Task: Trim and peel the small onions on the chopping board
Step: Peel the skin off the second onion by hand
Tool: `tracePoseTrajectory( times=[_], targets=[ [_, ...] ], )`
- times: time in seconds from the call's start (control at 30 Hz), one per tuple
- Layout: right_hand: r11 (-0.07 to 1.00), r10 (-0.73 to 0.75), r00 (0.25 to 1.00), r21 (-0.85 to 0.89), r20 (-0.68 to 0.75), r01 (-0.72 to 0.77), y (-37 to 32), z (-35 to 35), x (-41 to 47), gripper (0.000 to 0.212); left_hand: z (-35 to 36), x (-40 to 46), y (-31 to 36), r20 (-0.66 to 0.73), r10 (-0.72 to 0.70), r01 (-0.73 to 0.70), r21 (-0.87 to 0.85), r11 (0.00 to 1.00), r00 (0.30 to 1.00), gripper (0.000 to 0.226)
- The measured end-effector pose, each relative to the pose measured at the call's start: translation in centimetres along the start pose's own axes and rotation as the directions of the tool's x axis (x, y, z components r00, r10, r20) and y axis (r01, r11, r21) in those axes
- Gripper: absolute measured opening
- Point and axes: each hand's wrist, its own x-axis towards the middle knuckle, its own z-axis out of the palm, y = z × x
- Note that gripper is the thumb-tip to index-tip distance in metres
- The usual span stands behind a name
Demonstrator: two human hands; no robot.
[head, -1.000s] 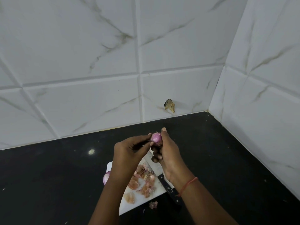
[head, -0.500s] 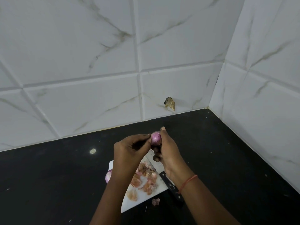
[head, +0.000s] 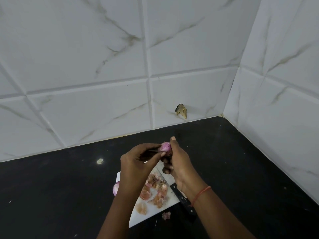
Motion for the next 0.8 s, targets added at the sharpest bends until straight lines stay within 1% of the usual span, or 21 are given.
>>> tracePoseTrajectory(
  times=[0.17, 0.27, 0.4, 0.5, 0.6, 0.67, 0.73, 0.8],
  targets=[
    [1.000, 0.009, 1.000, -0.028, 0.012, -0.008, 0.1, -0.1, 0.2, 0.056, 0.2, 0.0, -0.1, -0.043, -0.014, 0.014, -0.008, 1.000, 0.999, 0.019],
    [0.999, -0.010, 1.000, -0.043, 0.021, 0.010, 0.1, -0.3, 0.0, 0.054, 0.4, 0.1, -0.2, -0.024, -0.036, 0.036, 0.006, 0.999, 0.999, 0.019],
    [0.998, -0.029, 0.999, -0.049, 0.043, 0.031, -0.1, -0.7, -0.4, 0.050, 0.5, 0.3, -0.5, 0.036, -0.076, 0.073, 0.079, 0.994, 0.996, 0.015],
    [0.999, -0.004, 0.998, -0.045, 0.061, 0.007, -0.2, -0.8, -0.5, 0.047, 0.6, 0.5, -0.8, 0.055, -0.128, 0.120, 0.130, 0.984, 0.990, 0.012],
    [0.999, 0.022, 0.992, -0.027, 0.125, -0.019, -0.2, -1.1, -0.6, 0.043, 0.6, 0.6, -1.0, 0.018, -0.151, 0.147, 0.128, 0.981, 0.988, 0.009],
    [1.000, 0.021, 0.986, -0.014, 0.166, -0.019, -0.2, -1.4, -0.6, 0.042, 0.6, 0.6, -1.3, -0.030, -0.180, 0.182, 0.134, 0.974, 0.983, 0.007],
    [1.000, 0.006, 0.983, 0.005, 0.183, -0.007, -0.2, -1.6, -0.5, 0.040, 0.3, 0.6, -1.8, -0.080, -0.204, 0.215, 0.154, 0.964, 0.976, 0.007],
    [1.000, -0.014, 0.982, 0.025, 0.191, 0.010, -0.2, -1.8, -0.4, 0.043, -0.1, 0.5, -2.2, -0.097, -0.207, 0.222, 0.193, 0.956, 0.974, 0.011]
  ],
)
